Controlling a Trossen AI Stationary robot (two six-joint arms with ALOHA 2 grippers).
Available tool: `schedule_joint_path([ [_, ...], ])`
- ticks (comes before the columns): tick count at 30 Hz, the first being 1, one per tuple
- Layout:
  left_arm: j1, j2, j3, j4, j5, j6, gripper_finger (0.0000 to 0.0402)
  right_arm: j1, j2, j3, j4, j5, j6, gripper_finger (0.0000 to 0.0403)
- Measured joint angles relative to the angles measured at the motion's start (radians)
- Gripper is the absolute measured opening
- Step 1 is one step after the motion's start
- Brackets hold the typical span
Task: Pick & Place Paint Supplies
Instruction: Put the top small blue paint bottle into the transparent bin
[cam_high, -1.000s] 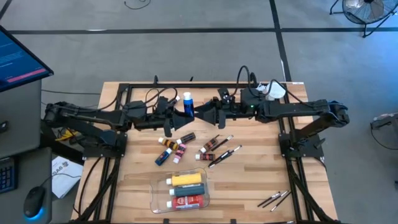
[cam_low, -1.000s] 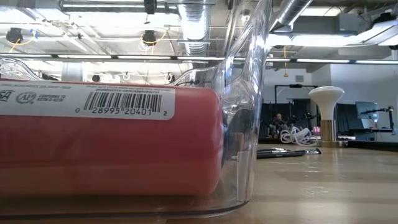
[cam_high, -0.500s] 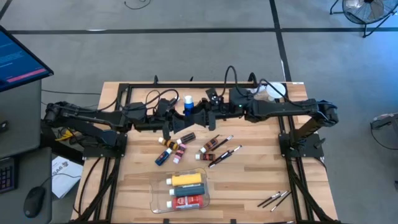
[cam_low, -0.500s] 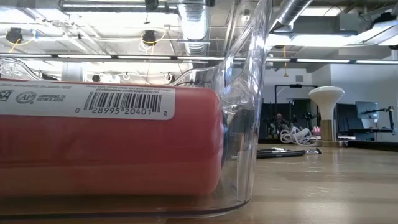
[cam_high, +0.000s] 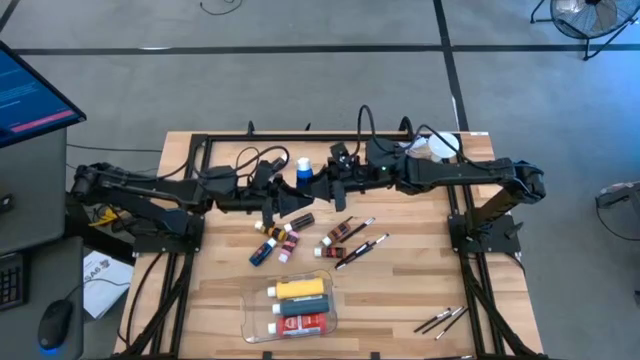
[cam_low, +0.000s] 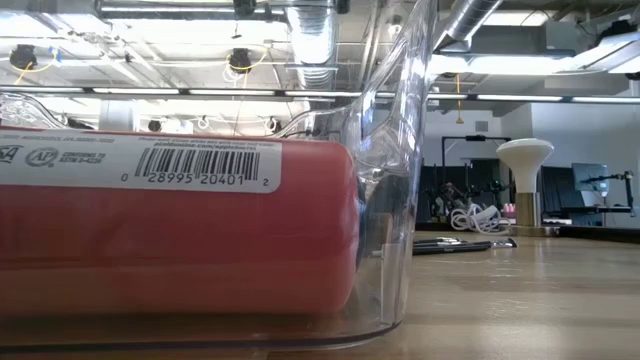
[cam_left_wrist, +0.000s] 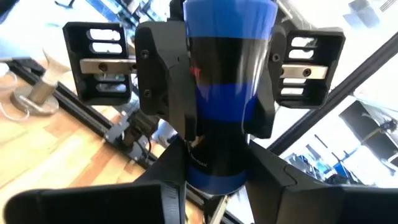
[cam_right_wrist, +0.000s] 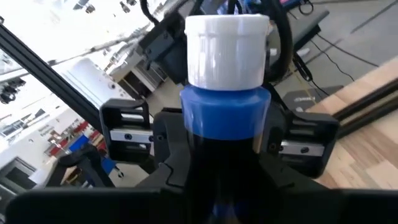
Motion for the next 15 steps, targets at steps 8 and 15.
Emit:
schedule_joint_path([
  [8, -0.042, -0.034, 0.0, -0.038, 0.119, -0.06, 0.0147, 0.003, -0.056, 0.0, -0.183, -0.097, -0.001, 0.0085],
  [15, -0.072, -0.158, 0.008, -0.289, 0.114, -0.092, 0.0146, 0.0, -0.154, -0.002, -0.567, -0.104, -0.03, 0.0085],
])
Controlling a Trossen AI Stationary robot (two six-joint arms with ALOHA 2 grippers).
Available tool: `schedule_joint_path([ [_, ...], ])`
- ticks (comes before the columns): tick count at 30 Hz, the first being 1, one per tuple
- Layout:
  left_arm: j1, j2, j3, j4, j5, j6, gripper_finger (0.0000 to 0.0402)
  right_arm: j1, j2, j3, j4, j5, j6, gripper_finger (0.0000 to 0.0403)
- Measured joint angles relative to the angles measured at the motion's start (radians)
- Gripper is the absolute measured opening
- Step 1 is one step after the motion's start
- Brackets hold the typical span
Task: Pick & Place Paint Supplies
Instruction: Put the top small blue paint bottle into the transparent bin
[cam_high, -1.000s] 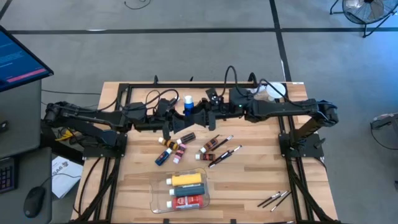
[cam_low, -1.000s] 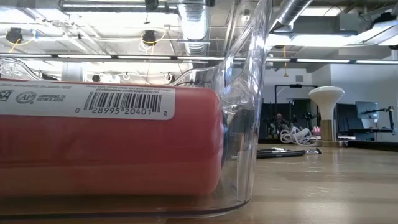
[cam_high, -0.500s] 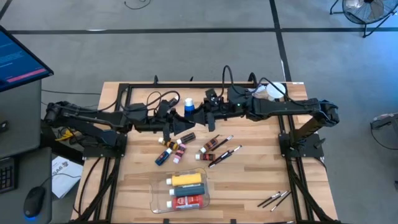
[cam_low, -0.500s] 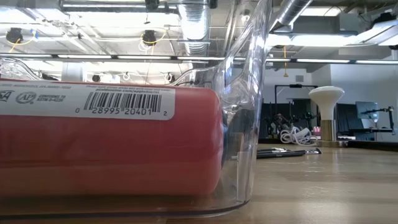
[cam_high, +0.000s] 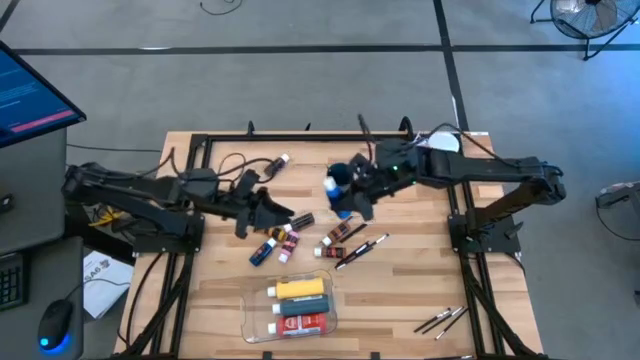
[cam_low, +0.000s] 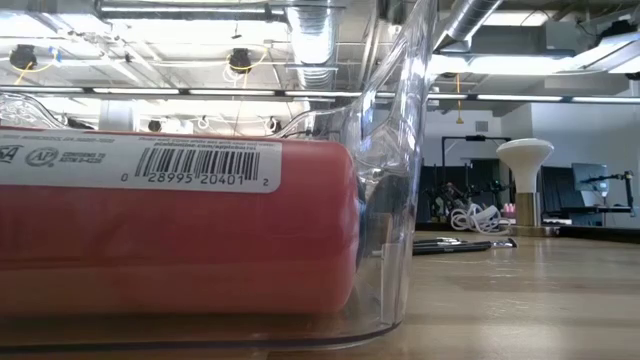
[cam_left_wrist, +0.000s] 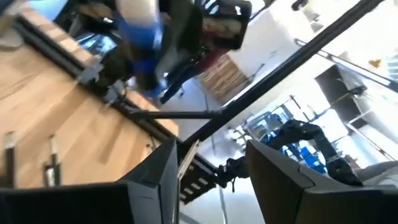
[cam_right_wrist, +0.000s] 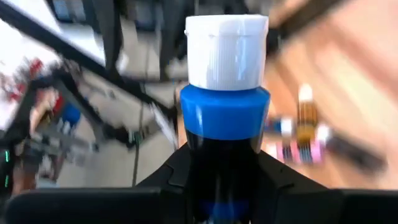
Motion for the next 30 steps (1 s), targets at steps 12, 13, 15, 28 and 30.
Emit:
schedule_joint_path([
  [12, 0.209, 0.256, 0.372, -0.487, 0.478, 0.11, 0.0142, 0.138, 0.041, -0.001, -0.114, -0.077, -0.024, 0.0085],
  [13, 0.232, 0.279, 0.403, -0.482, 0.511, 0.115, 0.0147, 0.147, 0.046, -0.001, -0.108, -0.077, -0.025, 0.0085],
  [15, 0.27, 0.325, 0.451, -0.468, 0.582, 0.118, 0.0156, 0.163, 0.057, -0.001, -0.103, -0.075, -0.025, 0.0085],
  [28, 0.241, 0.467, 0.5, -0.38, 0.664, 0.111, 0.0173, 0.168, 0.087, 0.0, 0.016, -0.022, 0.027, 0.0085],
  [30, 0.241, 0.465, 0.501, -0.378, 0.654, 0.111, 0.0173, 0.168, 0.087, 0.0, 0.016, -0.022, 0.028, 0.0085],
])
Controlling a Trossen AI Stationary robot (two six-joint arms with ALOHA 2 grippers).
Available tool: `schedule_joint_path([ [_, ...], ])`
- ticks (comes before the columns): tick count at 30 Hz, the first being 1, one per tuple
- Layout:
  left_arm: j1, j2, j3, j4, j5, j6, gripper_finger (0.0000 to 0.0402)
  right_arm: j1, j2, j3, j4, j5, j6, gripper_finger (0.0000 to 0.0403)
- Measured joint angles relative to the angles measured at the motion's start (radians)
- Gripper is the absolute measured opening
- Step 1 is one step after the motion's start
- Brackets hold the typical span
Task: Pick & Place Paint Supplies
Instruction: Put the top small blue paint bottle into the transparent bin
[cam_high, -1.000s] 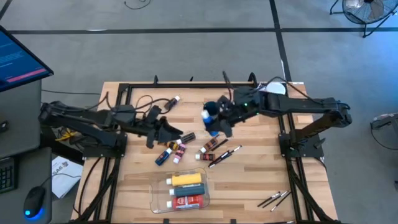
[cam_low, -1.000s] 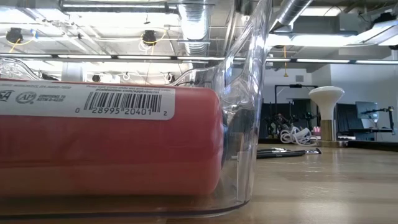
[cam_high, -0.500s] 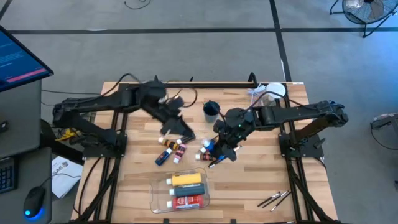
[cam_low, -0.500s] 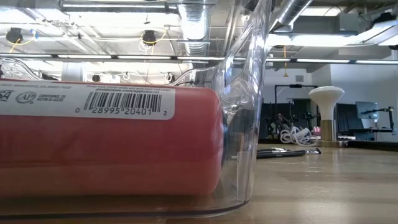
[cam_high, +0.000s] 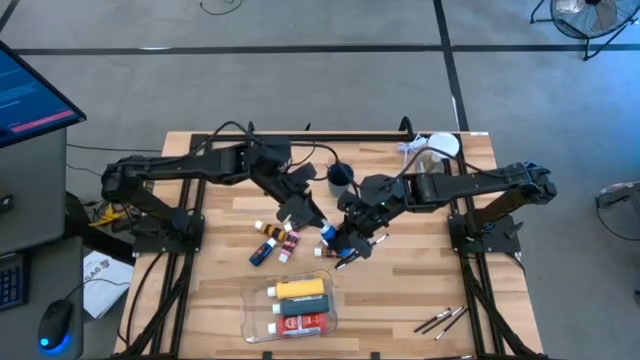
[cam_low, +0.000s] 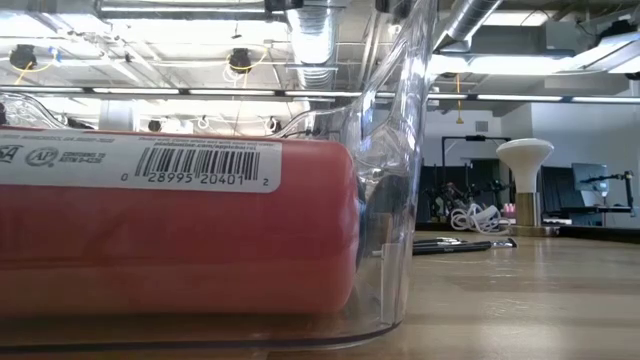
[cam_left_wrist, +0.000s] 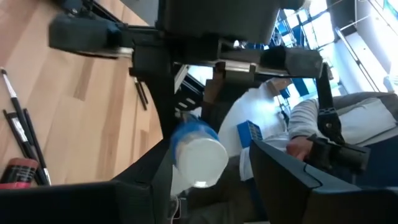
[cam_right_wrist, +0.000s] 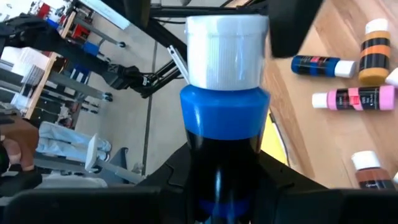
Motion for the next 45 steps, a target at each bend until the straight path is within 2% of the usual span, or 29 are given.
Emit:
schedule_joint_path([
  [21, 0.001, 0.008, 0.0, 0.007, -0.023, 0.028, 0.0173, -0.051, 0.0, 0.0, 0.016, -0.003, 0.011, 0.0087],
  [36, 0.0, 0.039, -0.002, 0.007, -0.018, 0.03, 0.0172, -0.059, 0.0, 0.0, 0.027, 0.037, 0.01, 0.0082],
  [45, 0.0, 0.039, -0.002, 0.006, -0.023, 0.03, 0.0132, -0.059, -0.001, 0.0, 0.027, 0.032, 0.01, 0.0082],
])
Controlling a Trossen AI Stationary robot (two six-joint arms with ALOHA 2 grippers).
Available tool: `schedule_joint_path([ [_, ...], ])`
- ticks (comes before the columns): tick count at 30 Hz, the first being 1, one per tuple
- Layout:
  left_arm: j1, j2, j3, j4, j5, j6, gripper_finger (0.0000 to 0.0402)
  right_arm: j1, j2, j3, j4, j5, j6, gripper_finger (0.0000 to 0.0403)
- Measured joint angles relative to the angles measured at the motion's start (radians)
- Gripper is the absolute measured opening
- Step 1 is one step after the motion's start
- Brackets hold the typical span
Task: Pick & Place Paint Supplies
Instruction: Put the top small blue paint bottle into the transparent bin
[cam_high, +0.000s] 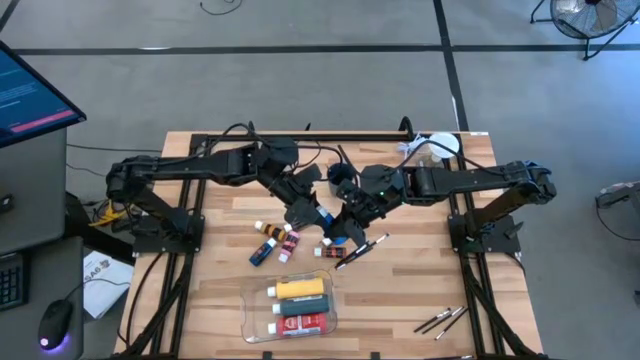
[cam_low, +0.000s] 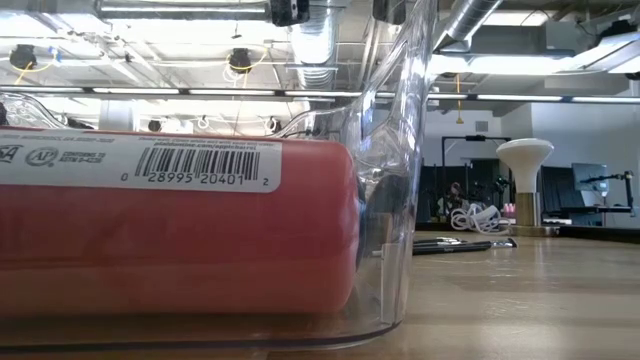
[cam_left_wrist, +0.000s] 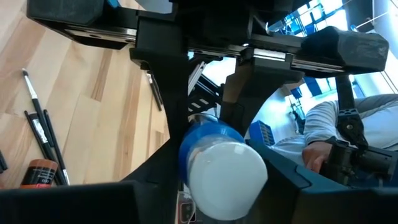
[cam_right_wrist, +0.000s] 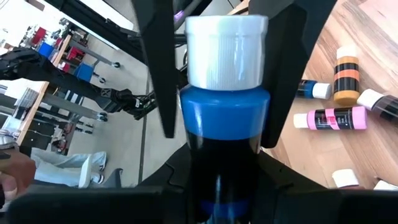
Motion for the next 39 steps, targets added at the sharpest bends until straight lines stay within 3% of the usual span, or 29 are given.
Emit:
schedule_joint_path([
  [11, -0.001, 0.0, 0.0, 0.0, -0.039, 0.005, 0.0098, 0.0, -0.001, 0.0, -0.005, -0.003, -0.012, 0.0093],
  [21, 0.0, -0.079, 0.001, -0.027, -0.117, -0.003, 0.0098, 0.022, -0.007, 0.0, 0.088, 0.003, -0.023, 0.0208],
  [27, -0.01, -0.161, 0.003, -0.198, -0.201, 0.0, 0.0098, 0.029, -0.007, 0.0, 0.099, 0.005, -0.023, 0.0247],
  [34, -0.138, -0.232, 0.001, -0.501, -0.449, -0.026, 0.0097, 0.043, -0.009, 0.0, 0.105, -0.06, -0.027, 0.0248],
  [39, -0.364, -0.222, 0.001, -0.636, -0.632, -0.148, 0.0097, 0.07, -0.009, 0.0, 0.103, -0.062, -0.037, 0.0249],
])
